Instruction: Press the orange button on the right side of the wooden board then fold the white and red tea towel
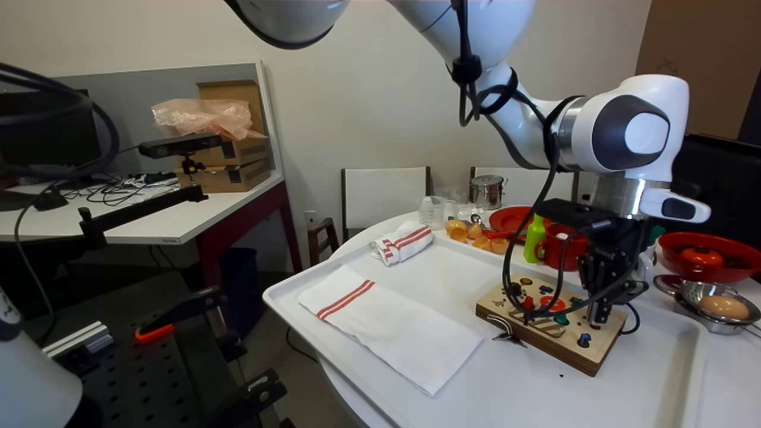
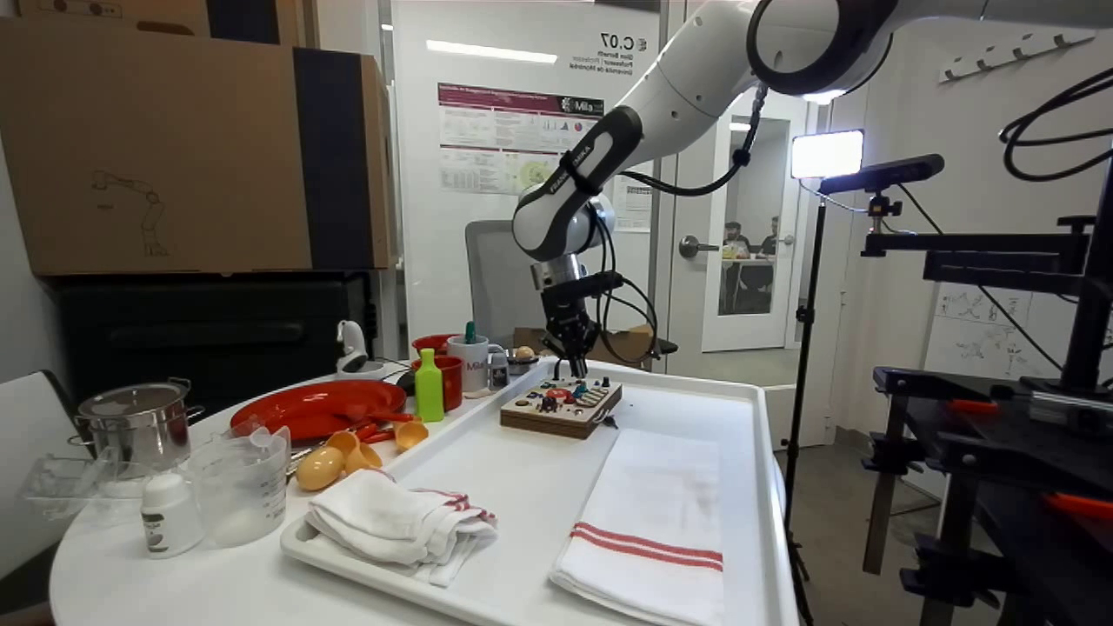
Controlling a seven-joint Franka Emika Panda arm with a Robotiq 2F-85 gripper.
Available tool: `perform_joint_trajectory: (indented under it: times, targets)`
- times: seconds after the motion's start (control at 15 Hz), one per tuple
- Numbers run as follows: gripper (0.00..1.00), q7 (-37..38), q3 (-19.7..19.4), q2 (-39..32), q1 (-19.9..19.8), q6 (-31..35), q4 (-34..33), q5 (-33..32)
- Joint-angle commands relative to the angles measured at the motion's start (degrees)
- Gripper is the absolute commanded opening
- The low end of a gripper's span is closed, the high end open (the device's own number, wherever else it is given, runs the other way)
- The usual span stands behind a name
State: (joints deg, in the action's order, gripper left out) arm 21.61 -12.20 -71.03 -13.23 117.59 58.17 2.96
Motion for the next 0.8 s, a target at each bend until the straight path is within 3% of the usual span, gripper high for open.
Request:
perform_joint_trajectory:
  times: [0.0, 0.73]
  targets:
    - [0.00, 1.2, -0.1, -2.3, -0.3, -2.3, -4.0, -0.1]
    - [0.00, 1.9, -0.1, -4.4, -0.4, -4.1, -7.1, -0.2]
